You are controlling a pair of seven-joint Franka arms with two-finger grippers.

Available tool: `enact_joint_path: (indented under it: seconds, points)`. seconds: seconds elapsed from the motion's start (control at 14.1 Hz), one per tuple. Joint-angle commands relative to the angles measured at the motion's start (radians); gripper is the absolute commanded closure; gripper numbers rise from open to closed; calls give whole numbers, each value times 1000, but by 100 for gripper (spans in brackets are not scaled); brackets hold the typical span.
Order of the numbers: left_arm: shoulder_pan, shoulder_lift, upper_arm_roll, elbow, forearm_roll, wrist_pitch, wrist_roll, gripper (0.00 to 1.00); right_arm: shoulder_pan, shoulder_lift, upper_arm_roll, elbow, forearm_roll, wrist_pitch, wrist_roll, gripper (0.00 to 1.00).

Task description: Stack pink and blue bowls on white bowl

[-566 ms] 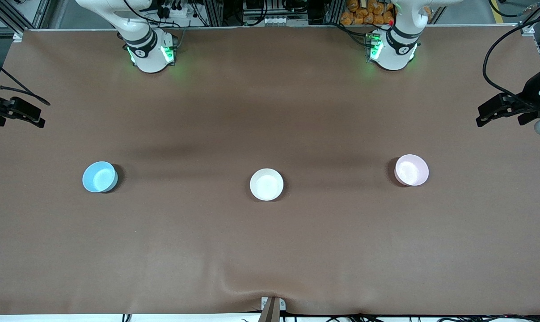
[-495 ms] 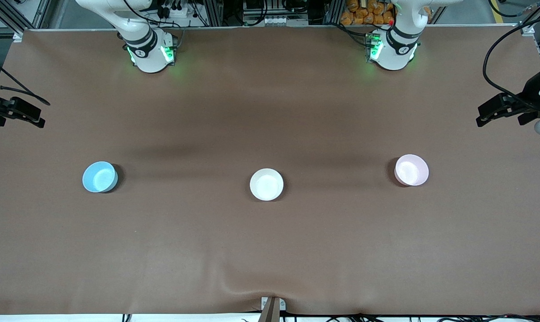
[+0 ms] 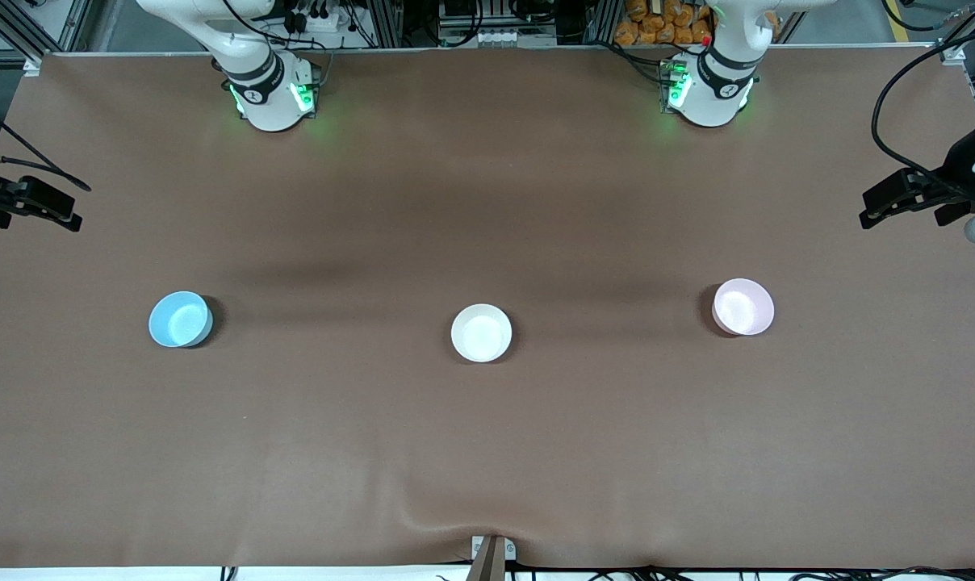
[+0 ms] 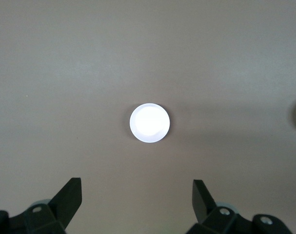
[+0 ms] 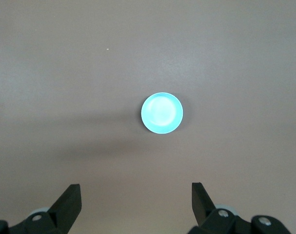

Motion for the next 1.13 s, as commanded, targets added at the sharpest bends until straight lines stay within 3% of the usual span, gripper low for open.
enact_joint_path:
  seconds: [0.0,0.57,1.06]
  points:
    - [7,14,4,2,-19,-13,20,0,-13,10,5,6,-5,-6,-7,0]
    - [46,170,8,-20,-20,40,97,0,-28,118,6,6,-5,52,-7,0]
    - [46,189,8,-360,-11,471,139,0,-28,230,5,6,-5,158,-70,0]
